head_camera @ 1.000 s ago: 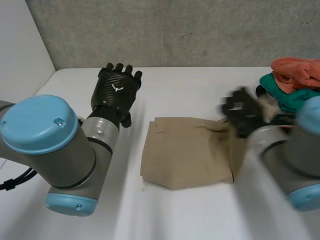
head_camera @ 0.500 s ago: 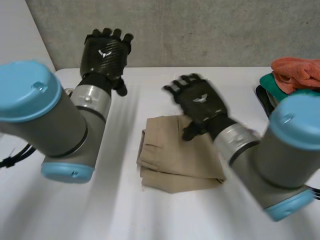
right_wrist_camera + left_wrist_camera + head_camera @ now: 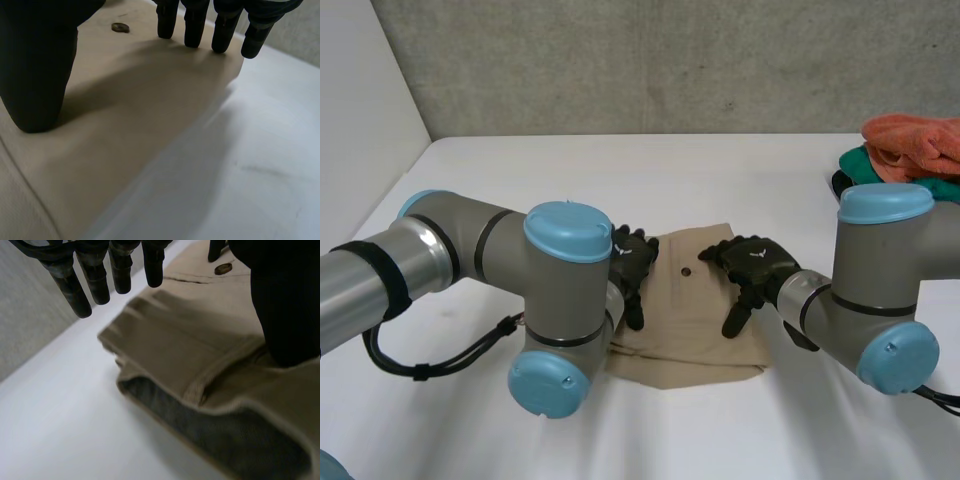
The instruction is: Fold the laundry.
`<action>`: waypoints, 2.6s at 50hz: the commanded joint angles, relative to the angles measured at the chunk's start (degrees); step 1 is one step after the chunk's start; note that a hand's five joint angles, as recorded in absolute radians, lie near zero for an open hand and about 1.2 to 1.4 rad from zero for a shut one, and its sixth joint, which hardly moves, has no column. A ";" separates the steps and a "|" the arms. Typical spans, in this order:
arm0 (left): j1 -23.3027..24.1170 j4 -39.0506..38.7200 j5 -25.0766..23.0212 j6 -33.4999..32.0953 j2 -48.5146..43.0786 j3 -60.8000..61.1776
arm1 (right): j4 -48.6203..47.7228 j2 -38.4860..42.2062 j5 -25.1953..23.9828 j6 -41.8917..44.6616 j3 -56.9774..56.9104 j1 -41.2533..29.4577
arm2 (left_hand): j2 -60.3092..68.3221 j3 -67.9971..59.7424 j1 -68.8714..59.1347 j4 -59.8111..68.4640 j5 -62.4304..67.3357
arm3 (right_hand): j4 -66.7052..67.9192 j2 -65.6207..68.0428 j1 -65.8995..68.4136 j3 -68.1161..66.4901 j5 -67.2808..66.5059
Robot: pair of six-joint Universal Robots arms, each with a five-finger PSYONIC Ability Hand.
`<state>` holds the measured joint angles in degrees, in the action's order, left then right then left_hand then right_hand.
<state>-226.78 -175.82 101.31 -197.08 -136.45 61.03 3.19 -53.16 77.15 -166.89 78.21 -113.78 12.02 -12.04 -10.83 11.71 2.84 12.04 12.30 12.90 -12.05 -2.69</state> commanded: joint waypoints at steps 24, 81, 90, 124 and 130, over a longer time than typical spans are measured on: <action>-3.22 3.02 -33.00 1.78 17.97 -4.60 | -20.85 -19.27 11.70 7.37 30.59 -13.13 | -0.80 0.82 -0.40 -0.48 -1.61 | -2.04 -2.30 -2.90 2.05 2.69; -5.33 -1.80 -35.92 9.87 25.53 -6.80 | -46.08 -8.09 6.00 10.28 -5.24 5.83 | 0.04 -0.02 -1.24 0.36 -0.77 | 67.96 67.70 67.10 -67.95 -67.31; -5.60 -1.72 -35.92 10.92 25.53 -5.57 | -46.17 -7.67 -1.29 -5.10 -15.45 24.56 | 0.21 -0.19 -1.41 0.53 -0.61 | 67.96 67.70 67.10 -67.95 -67.31; -4.46 -1.80 -35.83 11.01 25.18 -4.51 | -44.95 10.29 -23.03 -16.71 -17.22 46.11 | 0.38 -0.36 -1.57 0.70 -0.44 | -2.04 -2.30 -2.90 2.05 2.69; -3.23 -1.80 -35.83 11.01 25.35 -4.51 | -35.29 3.95 -22.84 -16.10 -14.58 46.37 | 0.38 -0.36 -1.57 0.70 -0.44 | -2.04 -2.30 -2.90 2.05 2.69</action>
<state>-231.04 -177.66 65.48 -186.09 -111.31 56.52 -40.27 -43.54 53.28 -183.58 61.26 -67.64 11.98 -12.04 -10.79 11.71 2.75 12.02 12.30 12.94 -12.04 -2.43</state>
